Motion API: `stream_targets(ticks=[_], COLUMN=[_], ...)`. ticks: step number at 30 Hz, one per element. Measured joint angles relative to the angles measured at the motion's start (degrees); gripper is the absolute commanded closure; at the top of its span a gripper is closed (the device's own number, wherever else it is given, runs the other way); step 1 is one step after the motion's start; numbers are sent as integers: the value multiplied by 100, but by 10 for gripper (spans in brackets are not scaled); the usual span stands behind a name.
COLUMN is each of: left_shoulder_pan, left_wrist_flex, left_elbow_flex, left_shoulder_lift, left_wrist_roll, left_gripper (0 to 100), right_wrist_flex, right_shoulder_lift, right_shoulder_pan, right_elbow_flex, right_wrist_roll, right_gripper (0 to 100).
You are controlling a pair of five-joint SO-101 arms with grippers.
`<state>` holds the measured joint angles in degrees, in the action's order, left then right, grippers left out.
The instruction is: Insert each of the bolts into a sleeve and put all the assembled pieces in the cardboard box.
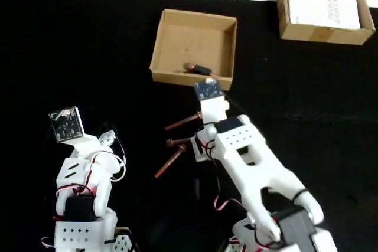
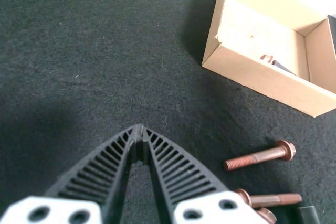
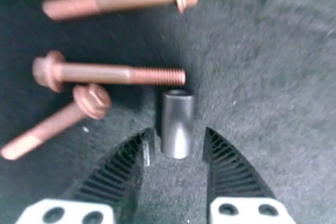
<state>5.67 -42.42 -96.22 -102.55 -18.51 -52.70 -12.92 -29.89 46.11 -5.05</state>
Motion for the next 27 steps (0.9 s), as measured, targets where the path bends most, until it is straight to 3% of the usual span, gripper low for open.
stream_targets(ticks=[4,7,13,19,27], left_shoulder_pan=[0,0,0,0,0], left_wrist_flex=[0,0,0,0,0], left_elbow_flex=[0,0,0,0,0], left_shoulder_lift=[0,0,0,0,0], left_wrist_roll=[0,0,0,0,0], left_gripper=[990,990,990,990,990], right_wrist_flex=[132,123,44,-633,-1952], right_shoulder_lift=[721,1231,1635,1073,-1178], right_shoulder_pan=[0,9,105,97,105], right_elbow_flex=[-158,-501,-914,-1398,-2136], right_wrist_roll=[0,0,0,0,9], right_gripper=[869,986,991,991,991])
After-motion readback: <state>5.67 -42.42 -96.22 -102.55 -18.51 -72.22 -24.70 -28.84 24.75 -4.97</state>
